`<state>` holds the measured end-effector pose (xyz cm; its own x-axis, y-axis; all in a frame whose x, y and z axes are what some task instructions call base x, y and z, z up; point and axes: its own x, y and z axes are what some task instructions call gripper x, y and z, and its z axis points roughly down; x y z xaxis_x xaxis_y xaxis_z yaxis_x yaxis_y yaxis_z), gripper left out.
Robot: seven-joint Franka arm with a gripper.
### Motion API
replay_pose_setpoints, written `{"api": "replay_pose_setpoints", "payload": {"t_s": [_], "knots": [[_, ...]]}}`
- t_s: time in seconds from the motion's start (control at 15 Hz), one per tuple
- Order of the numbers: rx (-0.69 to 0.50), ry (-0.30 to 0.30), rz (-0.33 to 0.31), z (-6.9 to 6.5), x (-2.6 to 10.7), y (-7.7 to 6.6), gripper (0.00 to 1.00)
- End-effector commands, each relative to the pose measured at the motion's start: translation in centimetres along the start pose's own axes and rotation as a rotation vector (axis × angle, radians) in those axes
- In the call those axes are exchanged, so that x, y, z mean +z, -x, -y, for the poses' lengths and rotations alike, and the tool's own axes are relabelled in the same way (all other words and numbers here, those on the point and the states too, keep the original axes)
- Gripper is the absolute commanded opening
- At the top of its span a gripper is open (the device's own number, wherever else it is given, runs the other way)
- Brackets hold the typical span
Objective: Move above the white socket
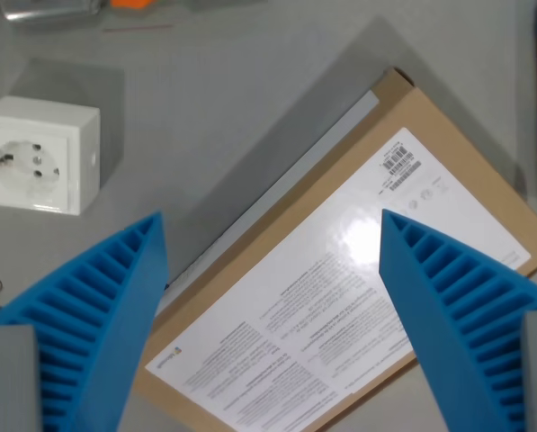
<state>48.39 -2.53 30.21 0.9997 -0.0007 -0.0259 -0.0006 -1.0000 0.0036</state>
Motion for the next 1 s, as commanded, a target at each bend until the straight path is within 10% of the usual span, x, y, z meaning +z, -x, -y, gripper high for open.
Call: {"api": "replay_pose_setpoints", "payload": {"t_s": [0.07,1.0], "knots": [[-0.295,-0.019,-0.098,0.9,1.0,0.7,1.0],[-0.762,-0.018,-0.129,5.7,5.4,1.6,1.0]]}}
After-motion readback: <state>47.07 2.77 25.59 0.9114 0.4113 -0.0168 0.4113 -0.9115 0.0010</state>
